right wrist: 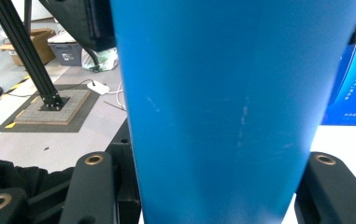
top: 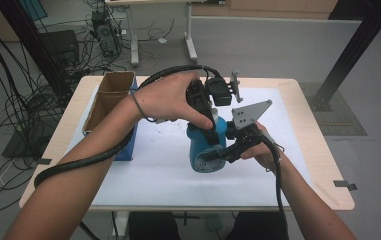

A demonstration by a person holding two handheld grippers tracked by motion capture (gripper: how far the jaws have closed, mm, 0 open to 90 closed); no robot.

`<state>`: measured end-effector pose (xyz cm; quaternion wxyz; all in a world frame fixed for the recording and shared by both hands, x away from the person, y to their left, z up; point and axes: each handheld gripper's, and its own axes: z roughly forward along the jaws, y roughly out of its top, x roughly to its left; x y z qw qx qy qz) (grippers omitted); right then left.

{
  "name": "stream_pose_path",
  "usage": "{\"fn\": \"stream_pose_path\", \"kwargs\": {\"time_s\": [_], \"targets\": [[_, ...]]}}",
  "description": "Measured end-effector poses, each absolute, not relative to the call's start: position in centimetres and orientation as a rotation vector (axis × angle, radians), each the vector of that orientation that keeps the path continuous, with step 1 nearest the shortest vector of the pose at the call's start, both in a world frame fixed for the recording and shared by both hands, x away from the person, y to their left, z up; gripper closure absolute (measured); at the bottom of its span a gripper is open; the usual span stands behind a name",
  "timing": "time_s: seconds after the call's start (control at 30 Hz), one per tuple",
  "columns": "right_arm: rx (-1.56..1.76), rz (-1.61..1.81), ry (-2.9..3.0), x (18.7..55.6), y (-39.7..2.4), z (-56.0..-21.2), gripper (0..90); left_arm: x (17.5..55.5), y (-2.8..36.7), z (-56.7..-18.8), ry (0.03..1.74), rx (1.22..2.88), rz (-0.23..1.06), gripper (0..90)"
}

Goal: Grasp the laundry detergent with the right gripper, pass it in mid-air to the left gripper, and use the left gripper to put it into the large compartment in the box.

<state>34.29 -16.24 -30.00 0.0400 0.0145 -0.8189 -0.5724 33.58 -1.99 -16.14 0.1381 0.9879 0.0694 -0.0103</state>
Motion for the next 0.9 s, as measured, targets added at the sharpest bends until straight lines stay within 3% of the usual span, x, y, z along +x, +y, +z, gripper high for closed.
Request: {"fn": "stream_pose_path", "kwargs": {"time_s": [0.9], "targets": [[0.042, -1.754, -2.517, 34.24, -16.23, -30.05, 45.1, 33.58, -1.84, -16.23, 0.172, 2.858, -0.018, 37.5]]}}
